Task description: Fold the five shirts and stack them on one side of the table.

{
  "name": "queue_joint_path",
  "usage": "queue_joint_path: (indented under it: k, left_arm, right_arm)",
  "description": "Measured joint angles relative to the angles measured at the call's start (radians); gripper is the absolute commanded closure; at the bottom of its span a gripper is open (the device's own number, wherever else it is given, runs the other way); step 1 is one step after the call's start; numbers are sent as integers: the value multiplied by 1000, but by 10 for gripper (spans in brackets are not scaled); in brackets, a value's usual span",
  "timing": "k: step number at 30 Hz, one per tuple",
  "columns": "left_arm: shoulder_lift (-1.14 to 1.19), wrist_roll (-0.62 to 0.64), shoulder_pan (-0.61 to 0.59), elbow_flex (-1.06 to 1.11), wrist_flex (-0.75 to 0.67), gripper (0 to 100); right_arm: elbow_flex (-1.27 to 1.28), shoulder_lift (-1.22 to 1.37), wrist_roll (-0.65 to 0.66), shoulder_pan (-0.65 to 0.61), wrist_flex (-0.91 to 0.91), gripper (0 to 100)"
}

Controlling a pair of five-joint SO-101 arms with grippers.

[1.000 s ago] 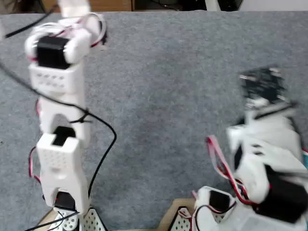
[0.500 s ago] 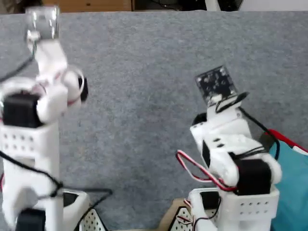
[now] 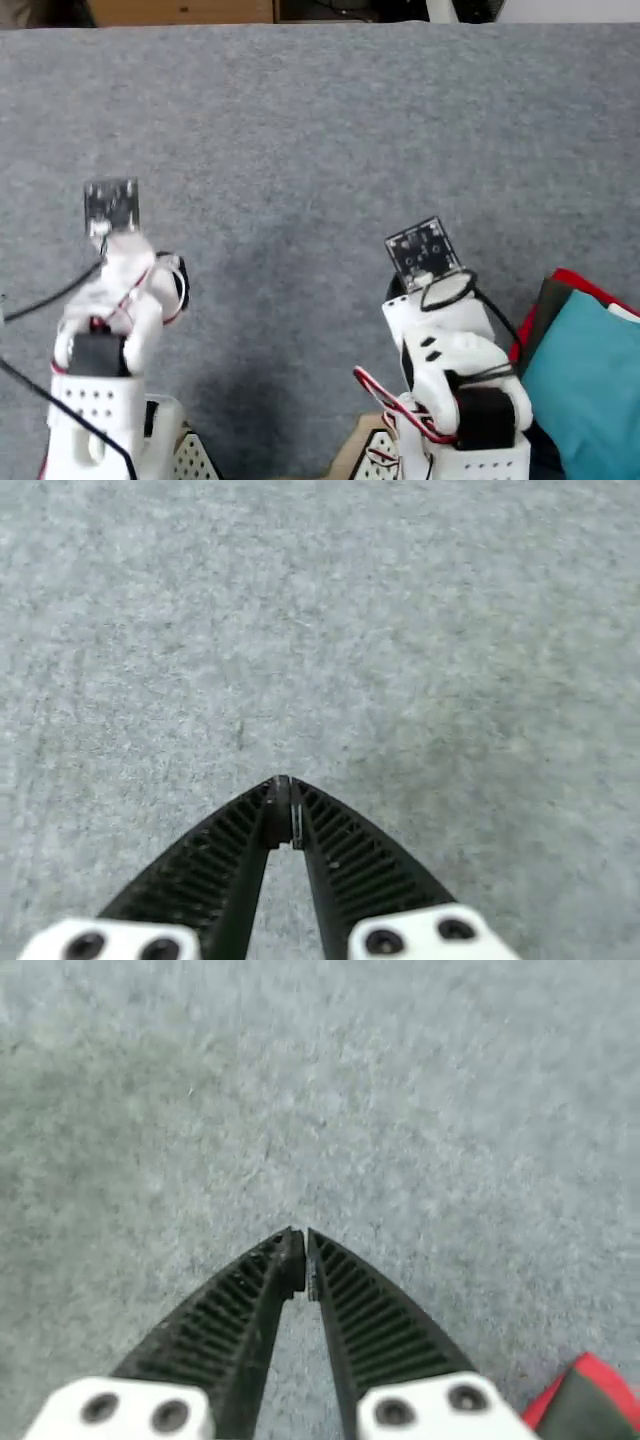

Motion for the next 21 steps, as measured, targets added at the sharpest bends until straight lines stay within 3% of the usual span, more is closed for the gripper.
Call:
queue_joint_path:
  k: [10, 21]
  left_arm:
    - [-479, 0, -81, 407, -66, 980]
    - [-483, 0, -301, 480, -68, 980]
  right_arm:
    - [120, -23, 0, 9, -6, 983]
    - [282, -28, 0, 9, -6, 983]
